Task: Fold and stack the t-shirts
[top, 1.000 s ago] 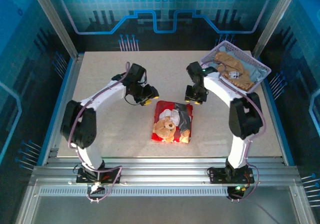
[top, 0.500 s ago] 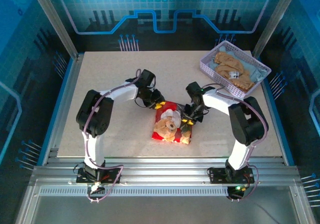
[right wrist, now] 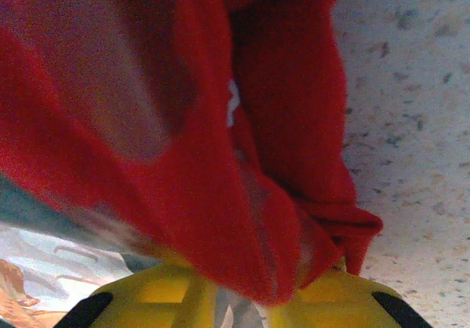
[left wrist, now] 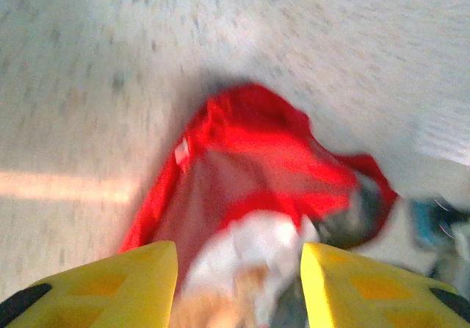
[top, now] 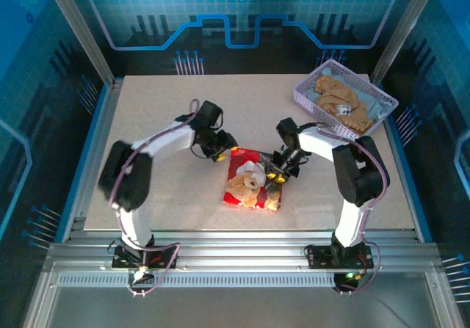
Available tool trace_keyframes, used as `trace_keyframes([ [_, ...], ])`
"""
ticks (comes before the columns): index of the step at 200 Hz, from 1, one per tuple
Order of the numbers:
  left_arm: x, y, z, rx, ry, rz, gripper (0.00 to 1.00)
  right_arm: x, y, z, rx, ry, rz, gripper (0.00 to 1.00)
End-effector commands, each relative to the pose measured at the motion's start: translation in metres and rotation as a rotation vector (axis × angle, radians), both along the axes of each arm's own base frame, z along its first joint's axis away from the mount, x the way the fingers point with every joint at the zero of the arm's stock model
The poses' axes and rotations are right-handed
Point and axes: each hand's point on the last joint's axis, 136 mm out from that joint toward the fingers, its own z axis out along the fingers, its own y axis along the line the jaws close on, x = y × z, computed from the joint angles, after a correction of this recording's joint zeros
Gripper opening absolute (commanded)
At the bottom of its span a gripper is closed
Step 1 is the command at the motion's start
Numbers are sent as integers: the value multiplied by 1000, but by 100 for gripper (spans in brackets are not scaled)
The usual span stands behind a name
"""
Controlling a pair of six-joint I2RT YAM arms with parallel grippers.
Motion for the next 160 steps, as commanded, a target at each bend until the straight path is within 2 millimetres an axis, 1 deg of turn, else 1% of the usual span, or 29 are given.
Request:
trace_keyframes([
  [1,-60,-7,8,-127,164,145,50,12,-5,-26,-21,25,-52,25],
  [23,-103,-25,-4,-210,257,243,52,11,-4,-25,17,66,-108,27],
  [36,-114,-44,-9,-268,269,295,54,12,-2,-21,42,68,-118,29],
  [51,-124,-66,-17,-294,283,329,57,15,-1,-13,68,53,-116,30],
  [66,-133,-86,-31,-314,307,372,58,20,0,-4,102,42,-111,30],
  [78,-140,-96,-43,-328,323,414,59,24,-1,4,126,33,-116,31],
  [85,-141,-101,-49,-342,320,445,59,27,-3,10,132,24,-120,31],
  [97,-137,-108,-53,-374,286,483,60,33,-7,24,142,-13,-122,33],
  [109,-129,-115,-51,-396,238,492,61,37,-11,38,148,-53,-116,34],
  [123,-123,-123,-52,-395,226,488,62,38,-14,50,163,-77,-115,35],
  [149,-117,-136,-56,-408,213,507,61,32,-17,61,194,-87,-124,35],
  [160,-112,-141,-52,-432,185,519,58,29,-20,63,199,-90,-127,35],
])
